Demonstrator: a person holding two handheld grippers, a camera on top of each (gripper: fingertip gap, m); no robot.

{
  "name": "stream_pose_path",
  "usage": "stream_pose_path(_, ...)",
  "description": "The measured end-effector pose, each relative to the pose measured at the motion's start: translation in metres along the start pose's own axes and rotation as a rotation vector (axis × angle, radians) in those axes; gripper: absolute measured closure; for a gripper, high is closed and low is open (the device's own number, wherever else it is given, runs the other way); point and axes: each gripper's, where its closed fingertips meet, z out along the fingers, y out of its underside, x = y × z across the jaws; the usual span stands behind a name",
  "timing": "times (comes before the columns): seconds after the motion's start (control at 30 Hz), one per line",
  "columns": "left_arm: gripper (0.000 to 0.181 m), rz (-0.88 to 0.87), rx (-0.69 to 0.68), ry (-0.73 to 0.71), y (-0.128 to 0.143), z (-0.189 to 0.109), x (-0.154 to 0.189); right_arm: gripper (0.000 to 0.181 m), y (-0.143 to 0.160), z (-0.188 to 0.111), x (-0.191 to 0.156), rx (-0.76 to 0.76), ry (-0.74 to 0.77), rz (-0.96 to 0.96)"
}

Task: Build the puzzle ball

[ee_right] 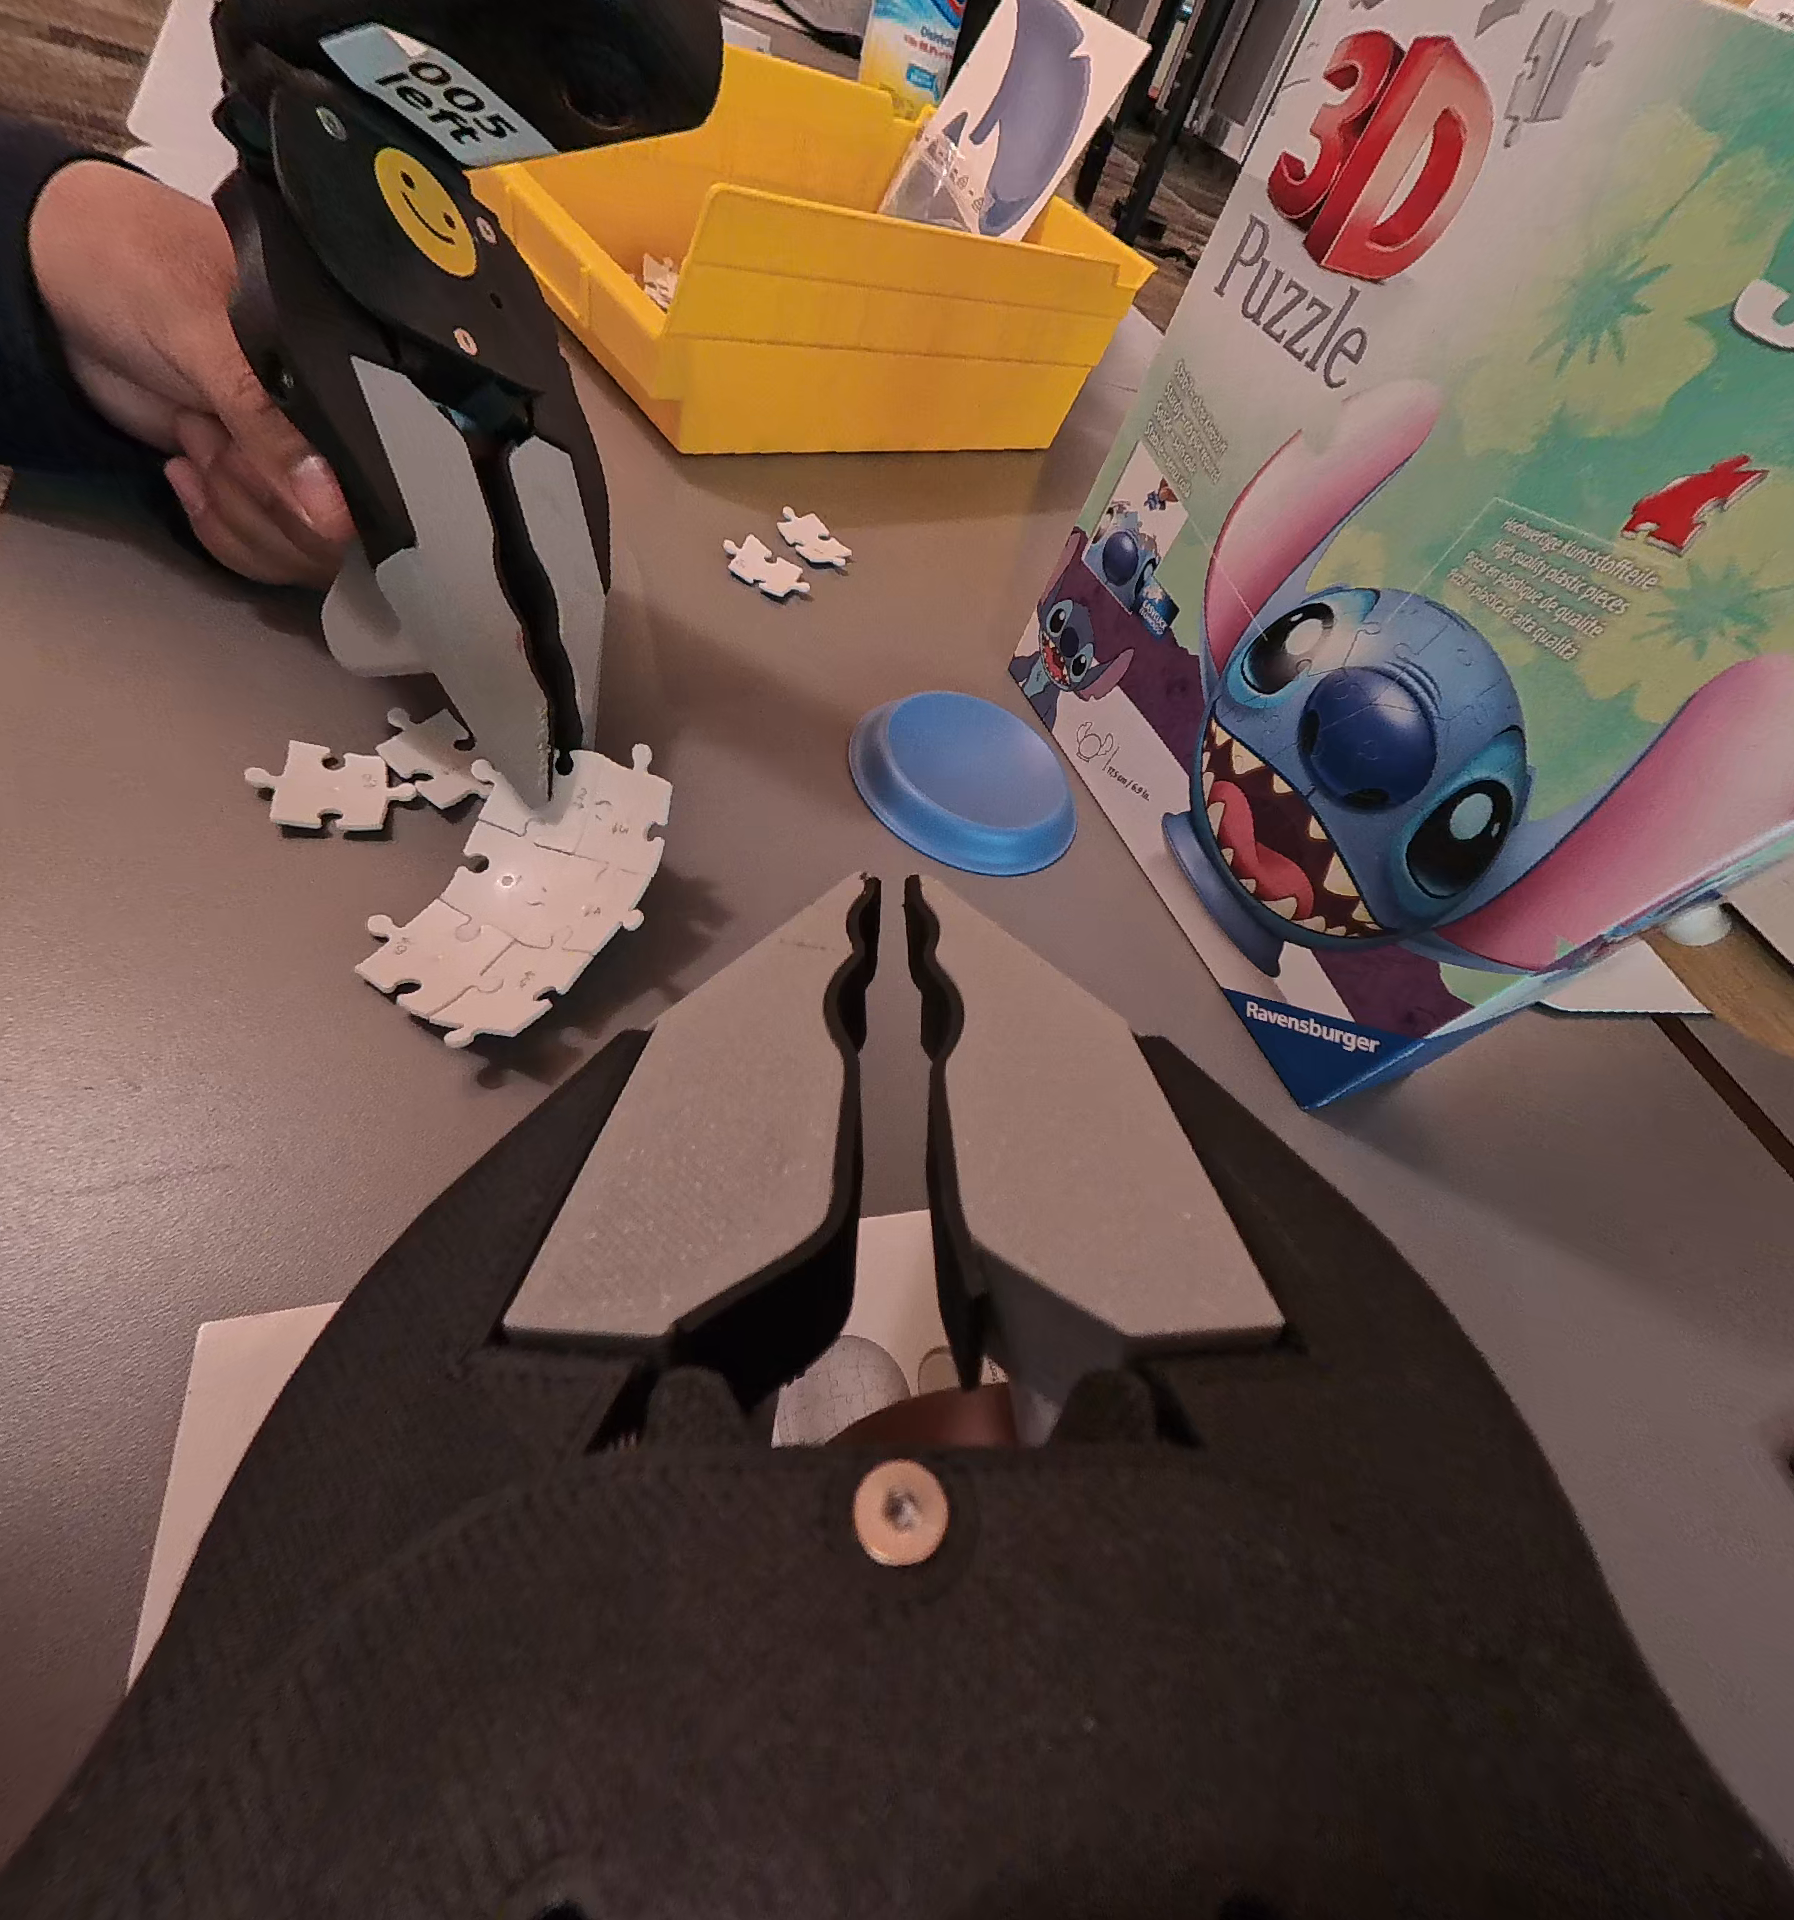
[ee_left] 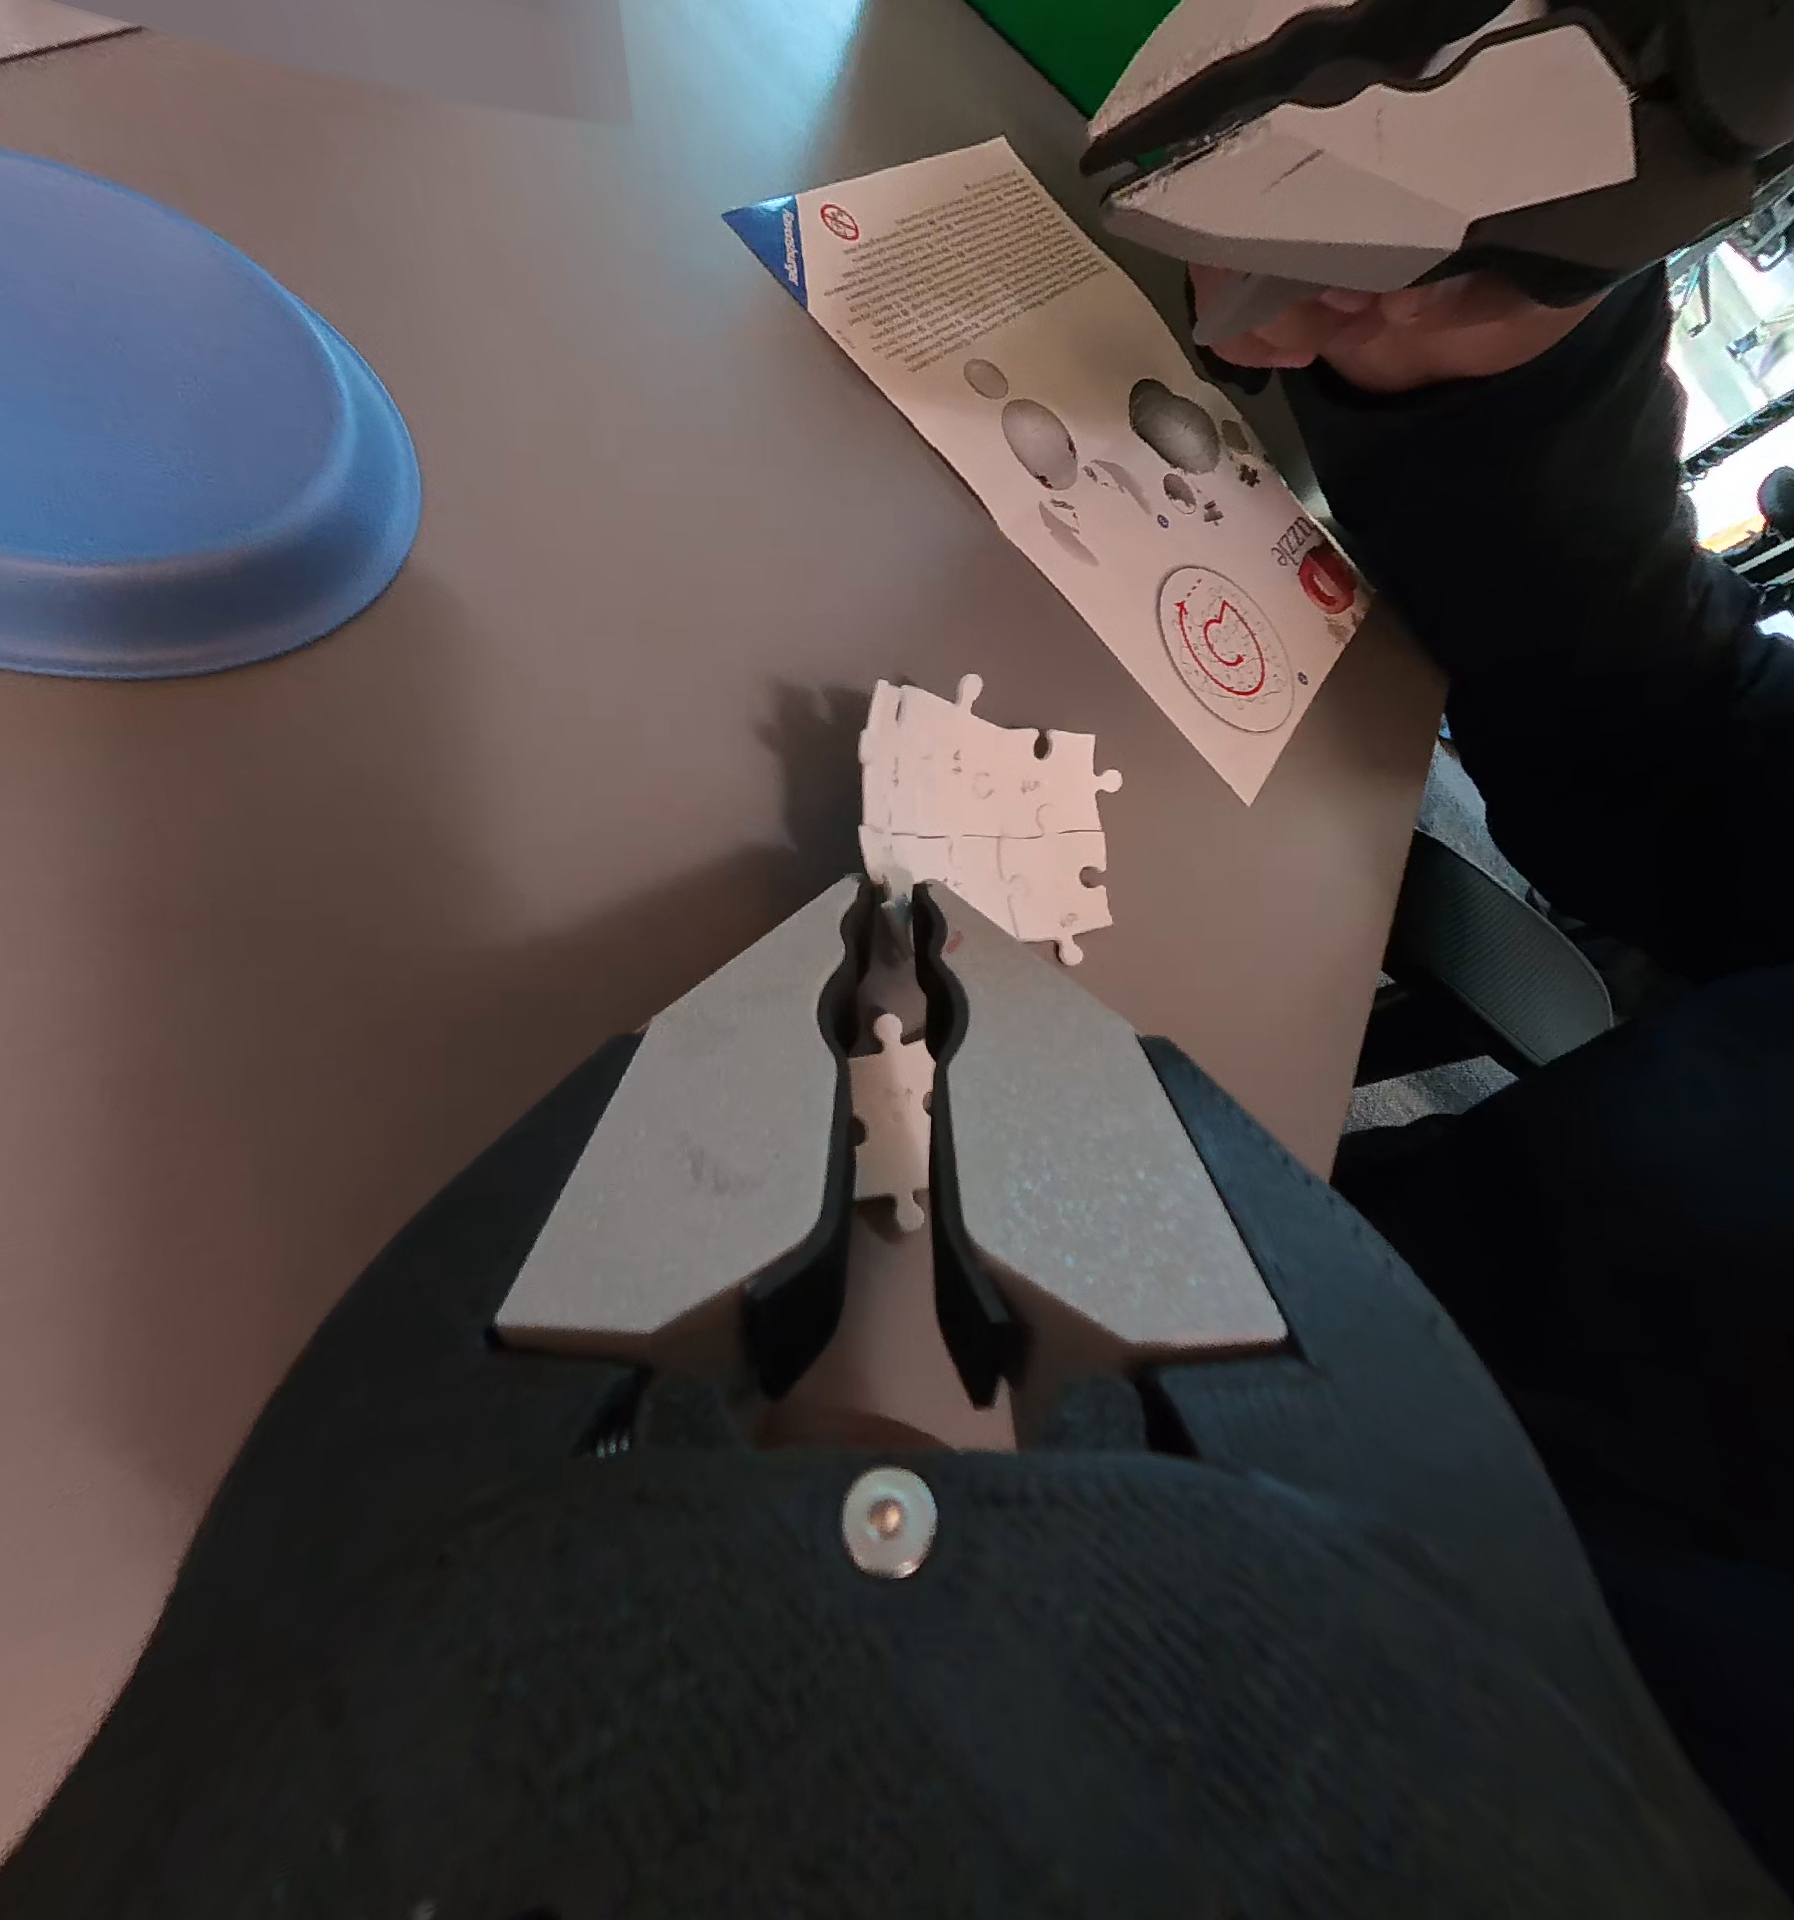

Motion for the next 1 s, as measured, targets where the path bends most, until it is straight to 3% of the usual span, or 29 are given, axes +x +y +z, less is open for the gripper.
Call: stream_pose_path(1.0,0.178,-0.004,0.031,0.014,-0.0019,-0.0018,0.0039,0.181,0.001,0.0014,-0.0004,-0.002,-0.003,0.004)
